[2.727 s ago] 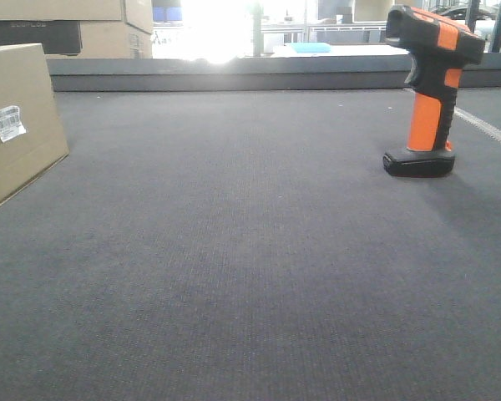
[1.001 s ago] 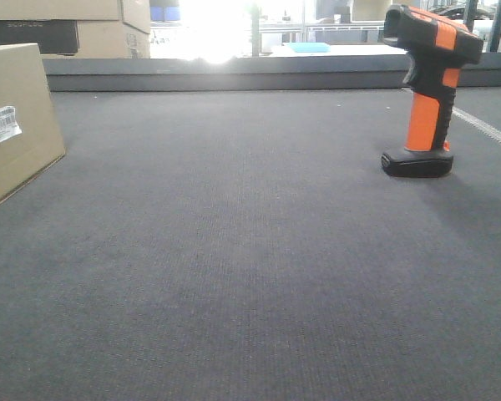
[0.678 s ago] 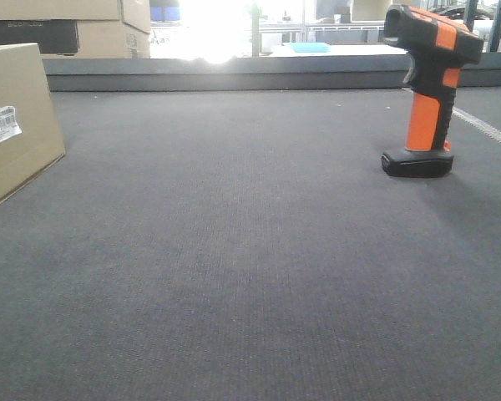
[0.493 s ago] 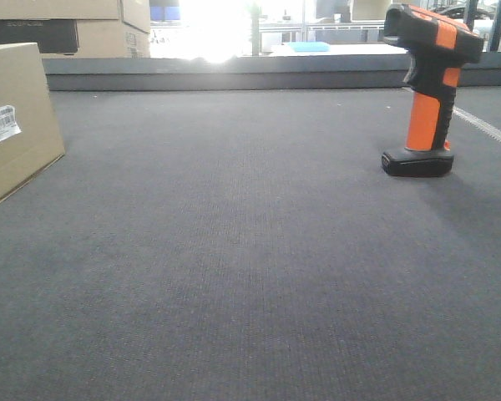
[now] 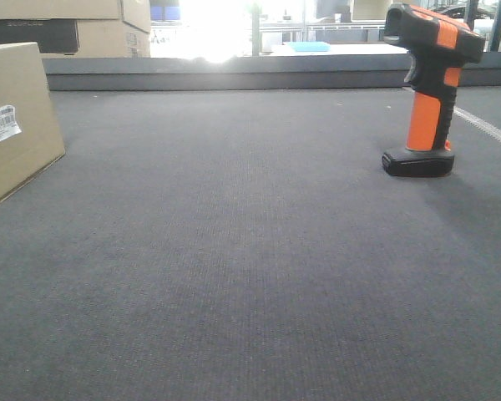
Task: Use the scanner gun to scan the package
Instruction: 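Grasp the cardboard box with the left gripper and lift it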
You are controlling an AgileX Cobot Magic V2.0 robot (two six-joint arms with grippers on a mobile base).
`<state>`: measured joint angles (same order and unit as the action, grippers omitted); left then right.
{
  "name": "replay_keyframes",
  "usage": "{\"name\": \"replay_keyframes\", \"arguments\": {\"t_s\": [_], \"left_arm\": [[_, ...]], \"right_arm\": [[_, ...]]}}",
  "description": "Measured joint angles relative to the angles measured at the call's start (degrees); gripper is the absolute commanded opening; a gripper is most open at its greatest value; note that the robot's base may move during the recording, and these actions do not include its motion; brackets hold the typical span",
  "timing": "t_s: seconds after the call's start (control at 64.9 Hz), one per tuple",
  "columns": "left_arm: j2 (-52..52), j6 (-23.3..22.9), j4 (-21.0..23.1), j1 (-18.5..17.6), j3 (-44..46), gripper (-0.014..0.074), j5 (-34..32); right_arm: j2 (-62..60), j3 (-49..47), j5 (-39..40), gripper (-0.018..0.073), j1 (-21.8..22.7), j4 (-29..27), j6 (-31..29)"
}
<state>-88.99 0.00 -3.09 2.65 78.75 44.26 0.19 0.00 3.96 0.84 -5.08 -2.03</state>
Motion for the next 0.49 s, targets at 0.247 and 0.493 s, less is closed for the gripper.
{"name": "replay_keyframes", "arguments": {"t_s": [0.247,0.493], "left_arm": [[-3.59,0.0,0.1,-0.21,0.0,0.054,3.18],[-5.86,0.0,0.19,-0.21,0.0,0.0479,4.52]], "right_arm": [[0.0,0.0,0.0,-0.0162,0.0,0.0,0.0],[0.0,0.0,0.0,-0.0162,0.0,0.0,0.0]]}}
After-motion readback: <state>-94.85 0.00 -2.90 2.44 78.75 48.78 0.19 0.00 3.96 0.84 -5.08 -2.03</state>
